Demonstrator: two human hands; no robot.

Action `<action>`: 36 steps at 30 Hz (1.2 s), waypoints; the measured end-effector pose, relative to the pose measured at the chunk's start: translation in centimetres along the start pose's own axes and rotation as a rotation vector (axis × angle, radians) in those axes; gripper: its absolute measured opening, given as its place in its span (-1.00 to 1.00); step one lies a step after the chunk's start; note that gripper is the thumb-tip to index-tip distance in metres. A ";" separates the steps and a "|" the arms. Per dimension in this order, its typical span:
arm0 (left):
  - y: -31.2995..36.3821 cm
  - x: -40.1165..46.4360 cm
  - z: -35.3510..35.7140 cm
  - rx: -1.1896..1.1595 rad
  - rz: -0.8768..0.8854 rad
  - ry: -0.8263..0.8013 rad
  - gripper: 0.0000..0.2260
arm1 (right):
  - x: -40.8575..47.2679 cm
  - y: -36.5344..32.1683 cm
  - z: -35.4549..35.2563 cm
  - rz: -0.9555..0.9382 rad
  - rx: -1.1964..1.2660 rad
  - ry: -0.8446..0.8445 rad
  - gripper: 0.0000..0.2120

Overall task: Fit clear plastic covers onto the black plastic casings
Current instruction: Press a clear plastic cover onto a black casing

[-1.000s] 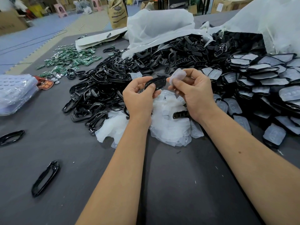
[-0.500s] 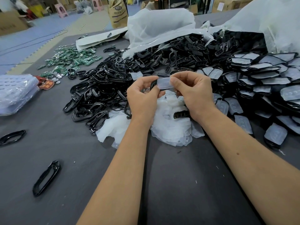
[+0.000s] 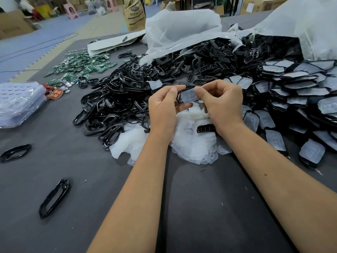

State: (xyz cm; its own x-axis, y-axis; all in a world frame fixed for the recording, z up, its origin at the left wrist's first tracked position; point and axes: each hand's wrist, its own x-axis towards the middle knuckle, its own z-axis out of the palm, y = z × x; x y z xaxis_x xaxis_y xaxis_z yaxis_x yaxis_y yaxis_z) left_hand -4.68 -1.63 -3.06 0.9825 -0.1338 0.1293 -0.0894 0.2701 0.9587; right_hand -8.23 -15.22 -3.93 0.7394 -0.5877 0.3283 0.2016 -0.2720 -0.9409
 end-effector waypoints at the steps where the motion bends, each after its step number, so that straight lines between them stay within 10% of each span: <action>1: 0.0 0.0 0.0 -0.007 0.000 -0.006 -0.74 | 0.0 -0.1 0.0 0.003 -0.011 0.002 -0.86; 36: -0.1 -0.1 0.0 0.021 0.026 -0.031 -0.83 | -0.5 -1.0 0.1 -0.100 -0.168 0.057 -0.81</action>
State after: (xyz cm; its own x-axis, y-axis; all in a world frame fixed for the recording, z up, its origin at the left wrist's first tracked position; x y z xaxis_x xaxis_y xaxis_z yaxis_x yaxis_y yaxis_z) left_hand -4.78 -1.67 -3.14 0.9744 -0.1563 0.1616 -0.1186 0.2536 0.9600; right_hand -8.74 -14.53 -3.19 0.6826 -0.5924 0.4280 0.1582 -0.4519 -0.8779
